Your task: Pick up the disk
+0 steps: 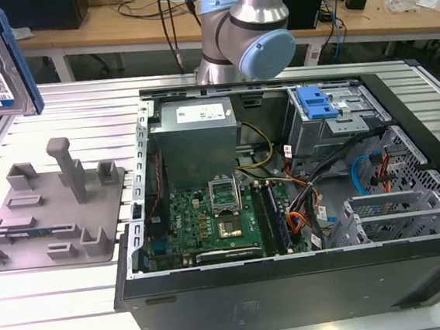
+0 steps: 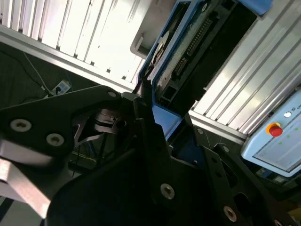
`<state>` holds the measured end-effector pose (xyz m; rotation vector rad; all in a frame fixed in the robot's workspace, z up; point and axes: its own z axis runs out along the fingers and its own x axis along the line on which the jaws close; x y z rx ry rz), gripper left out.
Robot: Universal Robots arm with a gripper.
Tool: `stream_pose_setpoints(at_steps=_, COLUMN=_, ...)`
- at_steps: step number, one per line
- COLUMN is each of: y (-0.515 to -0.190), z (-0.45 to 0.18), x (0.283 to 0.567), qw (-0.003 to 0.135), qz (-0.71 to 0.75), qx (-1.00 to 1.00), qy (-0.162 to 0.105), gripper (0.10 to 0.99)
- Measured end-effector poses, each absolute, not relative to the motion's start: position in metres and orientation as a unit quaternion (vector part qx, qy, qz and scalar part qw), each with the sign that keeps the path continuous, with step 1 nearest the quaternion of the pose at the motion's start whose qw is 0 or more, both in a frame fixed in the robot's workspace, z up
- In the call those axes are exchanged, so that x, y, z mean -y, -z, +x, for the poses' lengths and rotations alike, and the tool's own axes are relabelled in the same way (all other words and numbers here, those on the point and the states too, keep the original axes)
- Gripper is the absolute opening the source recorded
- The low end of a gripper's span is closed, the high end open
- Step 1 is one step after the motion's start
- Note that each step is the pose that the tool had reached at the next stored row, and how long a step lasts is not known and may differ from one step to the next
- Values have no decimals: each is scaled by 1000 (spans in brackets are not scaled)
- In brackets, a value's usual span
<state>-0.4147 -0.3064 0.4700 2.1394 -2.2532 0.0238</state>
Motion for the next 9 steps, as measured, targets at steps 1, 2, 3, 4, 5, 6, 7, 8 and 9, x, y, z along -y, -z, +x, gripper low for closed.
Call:
stream_pose_setpoints(at_steps=1, y=-471, z=-415, x=306, qw=17, qz=688, qx=725, qy=-8, gripper=369)
stream_pose_setpoints(at_steps=2, y=-471, z=-415, x=306, qw=17, qz=688, qx=725, qy=-8, gripper=369)
stream_pose_setpoints(at_steps=3, y=-471, z=-415, x=306, qw=17, qz=688, qx=725, qy=-8, gripper=369)
stream_pose_setpoints(at_steps=4, y=-471, z=-415, x=306, qw=17, qz=688, qx=725, qy=-8, gripper=369)
stream_pose_setpoints(at_steps=5, y=-472, z=-415, x=306, qw=17, qz=688, qx=725, qy=-8, gripper=369)
stream_pose_setpoints(at_steps=6, y=-472, z=-415, x=306, qw=17, qz=688, qx=725, qy=-8, gripper=369)
stream_pose_setpoints(at_steps=7, y=-472, z=-415, x=306, qw=17, qz=688, qx=725, qy=-8, gripper=369)
stream_pose_setpoints(at_steps=8, y=-472, z=-415, x=306, qw=17, qz=688, qx=725, qy=-8, gripper=369)
stream_pose_setpoints(at_steps=9, y=-472, z=-415, x=306, qw=17, qz=688, qx=725, qy=-8, gripper=369)
